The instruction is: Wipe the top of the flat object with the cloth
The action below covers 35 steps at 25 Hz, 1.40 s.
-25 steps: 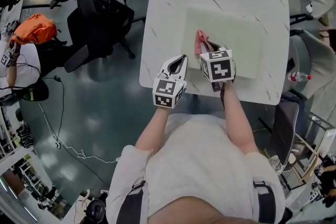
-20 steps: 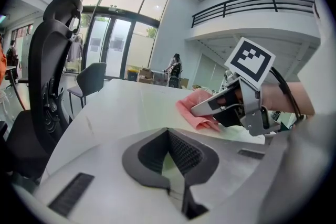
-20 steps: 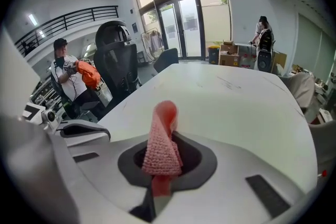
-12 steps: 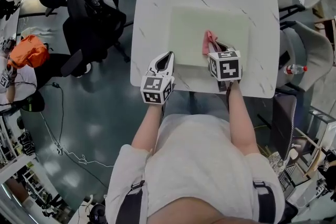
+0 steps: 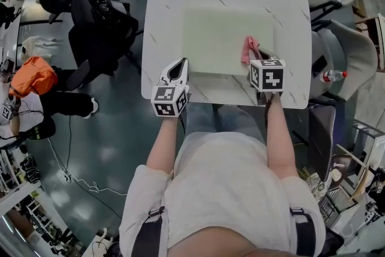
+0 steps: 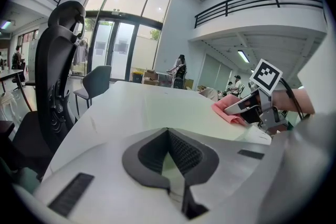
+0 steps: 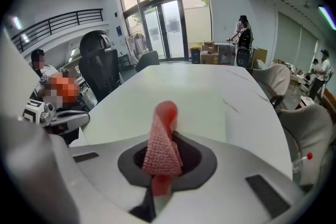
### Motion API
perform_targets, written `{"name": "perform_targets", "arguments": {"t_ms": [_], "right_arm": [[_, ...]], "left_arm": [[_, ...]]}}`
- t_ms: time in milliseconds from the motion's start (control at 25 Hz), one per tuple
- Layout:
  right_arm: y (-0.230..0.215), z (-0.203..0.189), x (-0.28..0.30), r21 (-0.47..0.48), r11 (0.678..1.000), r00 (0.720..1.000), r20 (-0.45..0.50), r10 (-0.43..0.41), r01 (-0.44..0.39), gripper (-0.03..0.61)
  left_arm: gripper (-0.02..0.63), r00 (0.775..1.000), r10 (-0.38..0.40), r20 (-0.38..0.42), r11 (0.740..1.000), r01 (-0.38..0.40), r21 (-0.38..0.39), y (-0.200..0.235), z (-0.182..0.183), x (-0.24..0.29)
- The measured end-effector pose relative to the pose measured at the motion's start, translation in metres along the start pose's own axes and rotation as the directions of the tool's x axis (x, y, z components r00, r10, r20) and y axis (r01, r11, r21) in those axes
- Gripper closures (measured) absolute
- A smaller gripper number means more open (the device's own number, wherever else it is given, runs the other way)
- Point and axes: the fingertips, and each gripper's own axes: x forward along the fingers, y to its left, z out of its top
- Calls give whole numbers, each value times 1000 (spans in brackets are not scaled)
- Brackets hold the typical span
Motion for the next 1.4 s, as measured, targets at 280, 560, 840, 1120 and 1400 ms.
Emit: {"name": "perform_targets", "arguments": {"t_ms": [280,560,840,1120,1400], "right_arm": [[-28,-9,-12,26,999,999,2,-36,36,551],[-48,-17,-22,35,998,998,4,-59,59,551],[-58,-21,-30,40,997,998,7,-67,66,552],[-55,-32,-37,4,999,999,6,-53,53,551],[-46,-53,-55,-19,999,1000,8,-31,31,551]], "left_arm": [[601,1000,6,4,1000,-6,-6,0,0,0],[601,1000,18,15,1000,-18,-9,0,-1,0],[601,999,31,28,1000,-31,-4,-1,-1,-1],[601,998,54,36,998,-55,14,-2,-3,2],[601,995,91,52,996,-92,14,-3,-1,2]]}}
